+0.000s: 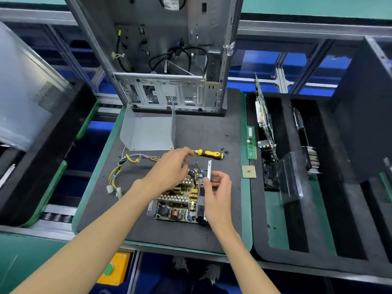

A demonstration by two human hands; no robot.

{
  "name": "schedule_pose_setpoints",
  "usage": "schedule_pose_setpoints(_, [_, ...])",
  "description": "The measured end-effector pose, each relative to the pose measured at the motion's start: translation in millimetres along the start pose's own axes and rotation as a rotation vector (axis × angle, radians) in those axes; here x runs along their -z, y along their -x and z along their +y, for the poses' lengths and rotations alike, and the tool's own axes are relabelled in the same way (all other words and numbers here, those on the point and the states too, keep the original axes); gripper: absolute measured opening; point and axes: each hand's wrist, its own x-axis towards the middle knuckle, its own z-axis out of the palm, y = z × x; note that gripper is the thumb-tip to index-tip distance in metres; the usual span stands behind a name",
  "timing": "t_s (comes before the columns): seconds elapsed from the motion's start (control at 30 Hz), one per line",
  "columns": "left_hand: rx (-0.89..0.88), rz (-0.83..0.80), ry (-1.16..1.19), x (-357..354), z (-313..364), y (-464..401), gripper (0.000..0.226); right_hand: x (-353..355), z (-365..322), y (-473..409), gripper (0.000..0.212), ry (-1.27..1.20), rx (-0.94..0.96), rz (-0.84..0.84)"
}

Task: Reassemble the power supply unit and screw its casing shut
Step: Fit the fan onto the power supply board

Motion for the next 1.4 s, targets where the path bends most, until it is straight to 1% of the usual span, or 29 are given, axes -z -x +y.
schedule_pose_setpoints(0.17, [-0.041,-0.066,-0.087,-2.7,-3.2,-22.2,0.04,-1.2,-9.5,-15.3,0.039,0.036,-0.05,-0.056])
schedule_pose_setpoints(0.27, [-0.103,-0.154,-0.135,-0.9,-5.6,-36.1,0.034,-8.4,-17.4,-25.2,0.045,0.104,-0.082,-0.071])
schedule_pose_setpoints(0.37, [-0.166,-0.21,-0.138,0.5,-10.7,-47.0,0.025,-13.5,-18.4,-28.5,0.042,0.206,-0.073,-0.036])
schedule_pose_setpoints(0.5, [-0.227,-0.213,-0.103,0.4,-16.9,-52.3,0.016,-13.8,-18.7,-27.1,0.03,0.238,-0.068,0.023])
schedule_pose_setpoints(0.63, [-0.24,-0.169,0.016,-1.4,-23.1,-50.2,0.016,-13.8,-20.7,-27.1,0.027,0.235,-0.077,0.04])
schedule_pose_setpoints(0.77, [-0.265,-0.176,0.171,5.2,-26.5,-41.1,0.017,-14.2,-25.0,-25.3,0.027,0.251,-0.09,0.04])
schedule_pose_setpoints(0.93, [-0.27,-0.255,0.167,13.9,-25.7,-41.5,0.017,-13.8,-27.3,-23.9,0.028,0.219,-0.108,0.043])
schedule_pose_setpoints(1.0, [-0.261,-0.293,0.16,15.1,-23.9,-46.4,0.019,-12.2,-27.3,-23.1,0.033,0.226,-0.124,0.007])
schedule_pose_setpoints(1.03, [-0.258,-0.313,0.153,15.5,-22.7,-49.6,0.02,-10.0,-27.1,-22.8,0.039,0.237,-0.138,-0.033])
schedule_pose_setpoints(1.2, [-0.244,-0.432,0.163,14.4,-19.8,-68.8,0.022,11.0,-31.3,-20.7,0.083,0.271,-0.208,-0.336])
schedule_pose_setpoints(1.3, [-0.253,-0.479,0.17,11.5,-20.1,-76.7,0.027,19.9,-33.5,-20.4,0.094,0.314,-0.194,-0.445])
schedule_pose_setpoints(1.4, [-0.249,-0.53,0.2,9.3,-20.2,-83.3,0.031,22.6,-34.6,-23.5,0.097,0.315,-0.208,-0.459])
